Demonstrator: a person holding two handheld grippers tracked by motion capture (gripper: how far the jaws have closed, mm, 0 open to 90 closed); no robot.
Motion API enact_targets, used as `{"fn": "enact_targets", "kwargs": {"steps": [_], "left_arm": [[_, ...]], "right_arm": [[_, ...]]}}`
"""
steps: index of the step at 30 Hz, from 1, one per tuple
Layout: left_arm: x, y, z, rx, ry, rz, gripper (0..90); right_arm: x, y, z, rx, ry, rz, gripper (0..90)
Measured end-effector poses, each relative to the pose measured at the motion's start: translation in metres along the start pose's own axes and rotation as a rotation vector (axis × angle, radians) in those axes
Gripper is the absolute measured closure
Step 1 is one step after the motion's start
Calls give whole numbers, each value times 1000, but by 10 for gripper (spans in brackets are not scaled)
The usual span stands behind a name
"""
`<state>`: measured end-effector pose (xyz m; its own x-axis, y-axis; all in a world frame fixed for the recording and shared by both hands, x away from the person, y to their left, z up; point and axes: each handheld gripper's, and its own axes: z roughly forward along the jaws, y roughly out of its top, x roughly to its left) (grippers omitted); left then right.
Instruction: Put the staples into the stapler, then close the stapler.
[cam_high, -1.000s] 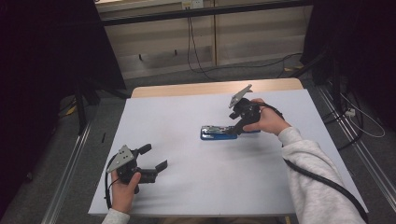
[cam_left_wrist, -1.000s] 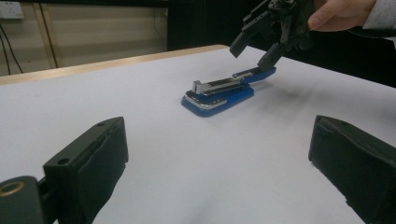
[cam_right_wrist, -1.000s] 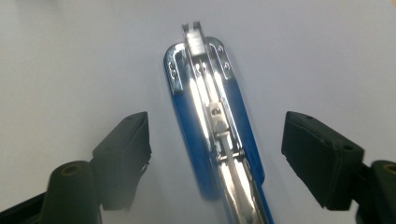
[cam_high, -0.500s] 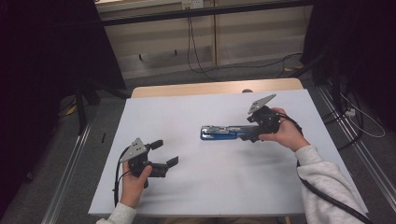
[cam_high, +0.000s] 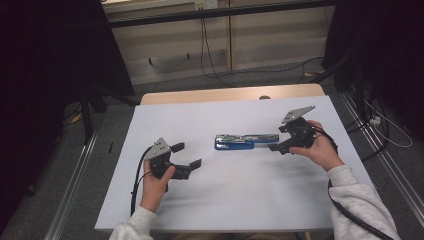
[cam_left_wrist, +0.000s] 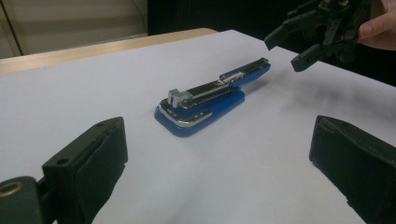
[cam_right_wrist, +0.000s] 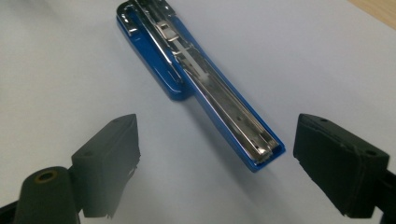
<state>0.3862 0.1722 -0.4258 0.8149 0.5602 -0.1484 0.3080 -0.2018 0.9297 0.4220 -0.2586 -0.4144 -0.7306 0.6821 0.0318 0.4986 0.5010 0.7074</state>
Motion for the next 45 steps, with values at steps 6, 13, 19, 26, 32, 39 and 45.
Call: {"fn": "enact_targets", "kwargs": {"steps": [6,13,19,26,32,39,45], "left_arm": [[1,5,15,27,-4,-24,53],[5,12,35,73,14,-12,104],[14,12,52,86,84,-68,466],[23,10,72,158,126,-78,732],[26,10,87,205,100,-85,888],[25,8,99,254,107,-93,900],[23,4,106,298,108,-96,900]], "right_arm": [[-4,-11,-5,20,-31,26,174],[-11,-20,-16,-9,-87,97,333],[-14,-27,-15,7,-142,112,659],[-15,-31,-12,15,-167,128,863],[-13,-32,0,55,-172,111,900],[-9,-31,13,101,-164,82,900],[-8,-29,18,101,-150,75,900]]}}
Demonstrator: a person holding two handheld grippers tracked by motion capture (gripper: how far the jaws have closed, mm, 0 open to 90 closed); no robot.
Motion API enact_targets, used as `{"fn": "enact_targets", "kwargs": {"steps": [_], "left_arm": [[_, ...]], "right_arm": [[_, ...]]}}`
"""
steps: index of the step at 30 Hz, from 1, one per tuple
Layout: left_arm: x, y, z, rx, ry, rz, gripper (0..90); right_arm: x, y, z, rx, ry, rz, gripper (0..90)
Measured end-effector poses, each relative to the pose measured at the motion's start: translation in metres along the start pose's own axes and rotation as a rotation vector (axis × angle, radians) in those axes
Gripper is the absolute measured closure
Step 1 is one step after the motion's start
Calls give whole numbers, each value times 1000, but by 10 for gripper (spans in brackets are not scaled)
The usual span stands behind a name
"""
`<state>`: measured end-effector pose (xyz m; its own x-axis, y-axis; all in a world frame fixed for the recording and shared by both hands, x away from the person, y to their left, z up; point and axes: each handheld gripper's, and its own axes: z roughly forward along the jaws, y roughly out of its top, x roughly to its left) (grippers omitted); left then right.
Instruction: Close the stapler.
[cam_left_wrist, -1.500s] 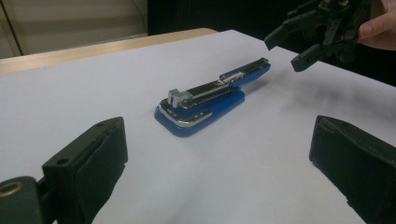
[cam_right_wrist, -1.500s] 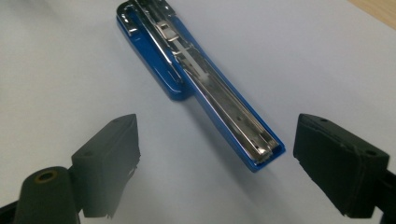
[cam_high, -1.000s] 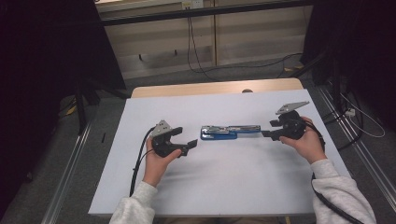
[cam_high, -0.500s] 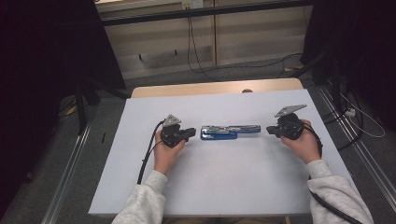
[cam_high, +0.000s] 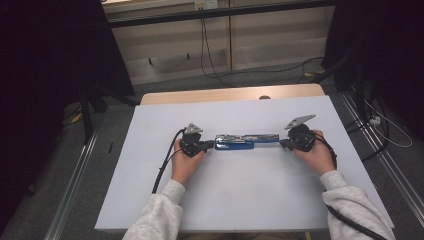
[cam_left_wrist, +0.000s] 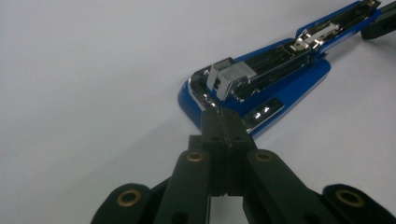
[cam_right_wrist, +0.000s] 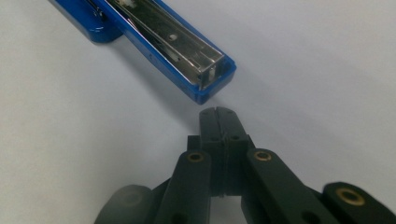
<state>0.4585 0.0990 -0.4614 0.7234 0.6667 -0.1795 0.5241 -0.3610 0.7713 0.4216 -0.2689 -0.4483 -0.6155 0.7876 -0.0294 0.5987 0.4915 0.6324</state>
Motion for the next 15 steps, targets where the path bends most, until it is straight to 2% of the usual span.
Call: {"fn": "enact_targets", "kwargs": {"steps": [4,6,9,12,15], "left_arm": [[0,0,4,22,3,15,898],[1,0,5,18,1,-3,896],[1,0,5,21,2,-1,896],[0,0,6,28,16,-6,895],[0,0,6,29,22,-4,895]], "right_arm": [[2,2,0,-9,5,-5,900],[2,3,-1,-18,9,-1,900],[2,3,-2,-23,7,-2,900],[3,6,-5,-48,14,4,900],[6,12,-9,-98,20,5,894]]}}
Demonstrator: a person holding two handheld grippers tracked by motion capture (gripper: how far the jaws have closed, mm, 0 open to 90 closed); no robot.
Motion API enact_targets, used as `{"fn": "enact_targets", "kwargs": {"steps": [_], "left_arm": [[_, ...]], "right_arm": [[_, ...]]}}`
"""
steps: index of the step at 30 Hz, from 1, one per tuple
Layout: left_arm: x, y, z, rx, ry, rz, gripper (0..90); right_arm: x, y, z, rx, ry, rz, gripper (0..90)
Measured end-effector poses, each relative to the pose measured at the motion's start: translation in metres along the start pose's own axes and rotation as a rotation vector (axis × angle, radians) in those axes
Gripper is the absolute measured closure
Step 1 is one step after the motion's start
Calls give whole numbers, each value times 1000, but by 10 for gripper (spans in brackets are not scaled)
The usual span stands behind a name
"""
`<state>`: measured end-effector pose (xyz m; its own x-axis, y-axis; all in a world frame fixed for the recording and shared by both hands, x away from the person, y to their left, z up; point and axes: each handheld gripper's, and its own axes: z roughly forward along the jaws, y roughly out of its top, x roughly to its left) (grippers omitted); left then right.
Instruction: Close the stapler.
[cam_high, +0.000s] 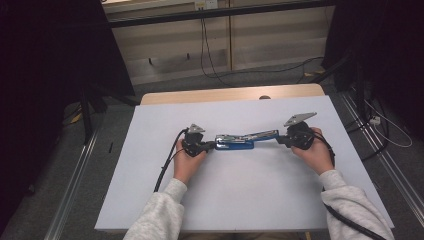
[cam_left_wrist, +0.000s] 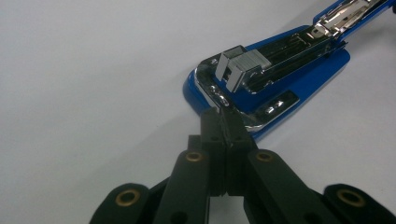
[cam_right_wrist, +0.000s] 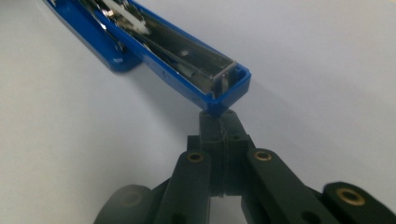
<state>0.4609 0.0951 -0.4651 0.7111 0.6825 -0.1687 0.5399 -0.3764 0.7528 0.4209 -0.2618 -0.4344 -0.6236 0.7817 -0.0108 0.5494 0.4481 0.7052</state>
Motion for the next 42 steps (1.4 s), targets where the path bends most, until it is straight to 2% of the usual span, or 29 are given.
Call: {"fn": "enact_targets", "kwargs": {"steps": [4,9,10,12,14,15,16,17,19,21,23,31,38,42], "left_arm": [[0,0,0,-2,-2,1,893],[3,-2,-5,-16,13,-9,825],[4,-2,-7,-25,11,-15,752],[6,-3,-11,-32,16,-18,729],[6,-3,-14,-49,12,-35,591],[7,-3,-16,-57,13,-26,591],[7,-3,-18,-62,20,-21,480],[7,-3,-20,-65,26,-24,480],[8,-3,-26,-85,10,-17,394],[8,-3,-31,-96,3,-40,294],[7,-3,-36,-107,-17,-51,277],[0,-7,-56,-123,-34,-24,159],[-7,-12,-75,-157,-55,-14,138],[-9,-14,-79,-152,-67,-12,124]], "right_arm": [[4,4,0,-14,10,-7,868],[8,5,3,-8,22,-11,760],[8,4,4,-20,35,6,721],[8,3,4,-25,43,12,688],[8,4,4,-35,53,37,611],[8,4,4,-35,53,37,611],[8,4,4,-43,61,51,555],[8,4,4,-43,61,51,555],[10,3,4,-51,82,63,488],[12,2,3,-49,90,58,457],[14,2,3,-50,89,53,443],[25,-3,-11,-66,105,54,366],[33,-10,-23,-79,106,36,317],[34,-16,-29,-83,112,42,301]]}}
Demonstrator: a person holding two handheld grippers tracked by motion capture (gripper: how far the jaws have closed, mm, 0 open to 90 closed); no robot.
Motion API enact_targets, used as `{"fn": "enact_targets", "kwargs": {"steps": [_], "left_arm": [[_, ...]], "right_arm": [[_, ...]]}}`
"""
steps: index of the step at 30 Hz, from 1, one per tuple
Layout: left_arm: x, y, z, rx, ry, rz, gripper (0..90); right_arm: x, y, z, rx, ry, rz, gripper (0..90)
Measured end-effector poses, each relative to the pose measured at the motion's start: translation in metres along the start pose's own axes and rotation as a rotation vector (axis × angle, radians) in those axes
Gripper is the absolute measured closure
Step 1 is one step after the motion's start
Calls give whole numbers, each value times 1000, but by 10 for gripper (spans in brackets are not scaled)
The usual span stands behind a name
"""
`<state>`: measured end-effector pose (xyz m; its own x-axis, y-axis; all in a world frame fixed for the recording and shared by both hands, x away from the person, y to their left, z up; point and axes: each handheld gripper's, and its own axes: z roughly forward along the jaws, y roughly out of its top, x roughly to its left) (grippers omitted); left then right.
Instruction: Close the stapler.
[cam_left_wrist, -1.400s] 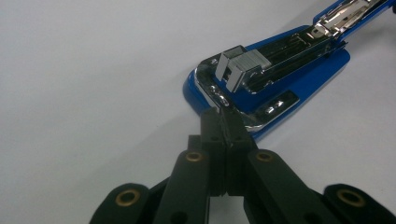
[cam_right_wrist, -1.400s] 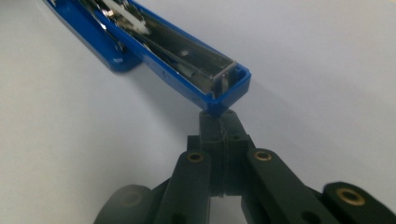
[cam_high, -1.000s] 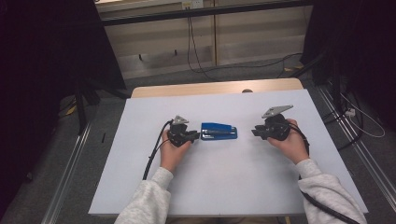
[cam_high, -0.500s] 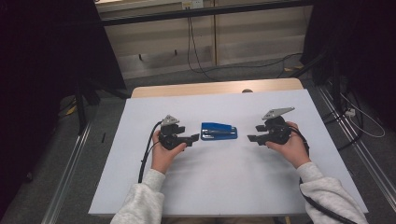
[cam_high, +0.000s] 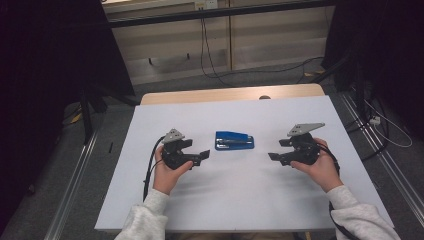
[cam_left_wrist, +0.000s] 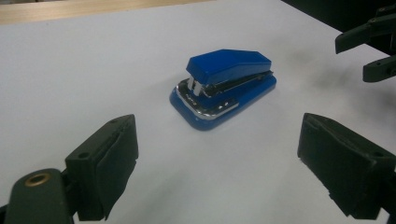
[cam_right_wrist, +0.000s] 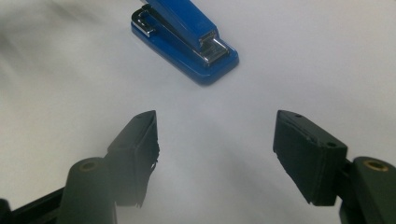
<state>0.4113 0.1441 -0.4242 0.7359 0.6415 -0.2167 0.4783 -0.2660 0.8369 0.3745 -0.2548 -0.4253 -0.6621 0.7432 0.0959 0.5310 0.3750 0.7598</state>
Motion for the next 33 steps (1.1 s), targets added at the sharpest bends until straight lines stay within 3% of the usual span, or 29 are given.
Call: {"fn": "enact_targets", "kwargs": {"steps": [14,23,28,33], "left_arm": [[-6,0,-10,-22,-28,23,98],[0,-11,-30,-41,-16,16,83],[1,-19,-44,-44,4,50,71],[6,-27,-58,-48,15,51,68]], "right_arm": [[11,-12,-15,-4,0,0,256],[16,-17,-19,-5,7,-4,219],[20,-22,-25,-10,11,1,198],[20,-28,-30,0,13,-1,189]]}}
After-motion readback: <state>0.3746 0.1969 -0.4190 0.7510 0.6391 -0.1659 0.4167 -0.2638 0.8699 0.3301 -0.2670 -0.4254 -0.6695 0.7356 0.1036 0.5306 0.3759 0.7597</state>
